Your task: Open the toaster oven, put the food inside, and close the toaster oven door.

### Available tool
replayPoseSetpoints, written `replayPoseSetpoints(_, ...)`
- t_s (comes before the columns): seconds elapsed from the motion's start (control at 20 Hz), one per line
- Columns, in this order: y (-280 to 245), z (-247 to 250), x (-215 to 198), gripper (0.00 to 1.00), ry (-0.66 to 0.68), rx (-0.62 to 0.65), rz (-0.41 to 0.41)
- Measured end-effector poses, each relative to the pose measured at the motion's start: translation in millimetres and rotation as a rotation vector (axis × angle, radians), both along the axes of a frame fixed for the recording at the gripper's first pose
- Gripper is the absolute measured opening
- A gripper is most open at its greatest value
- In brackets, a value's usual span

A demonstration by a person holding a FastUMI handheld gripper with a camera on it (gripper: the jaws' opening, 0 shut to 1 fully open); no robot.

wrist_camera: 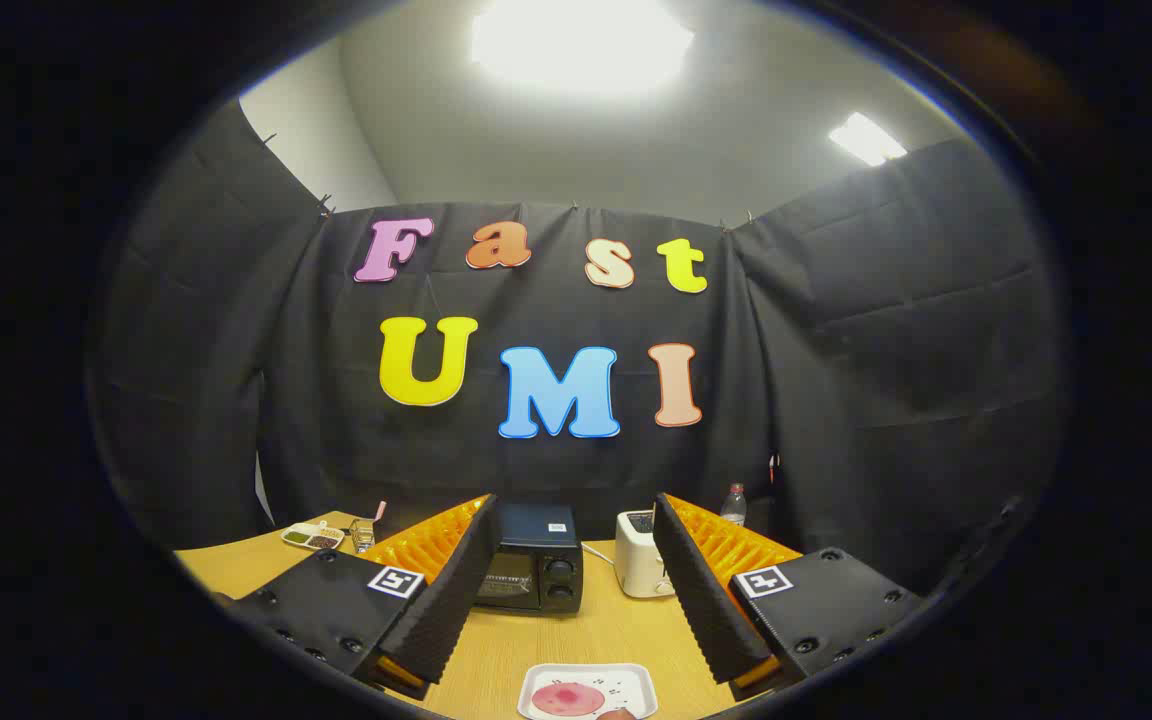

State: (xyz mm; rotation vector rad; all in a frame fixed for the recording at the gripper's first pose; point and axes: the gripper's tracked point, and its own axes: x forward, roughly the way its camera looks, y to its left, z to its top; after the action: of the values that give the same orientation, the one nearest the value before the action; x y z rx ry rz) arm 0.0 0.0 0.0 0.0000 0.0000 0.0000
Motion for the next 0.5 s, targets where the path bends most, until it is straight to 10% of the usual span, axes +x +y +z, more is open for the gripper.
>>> replayPoseSetpoints(0.5,7,-11,6,0.97,0.017,0.008,0.004)
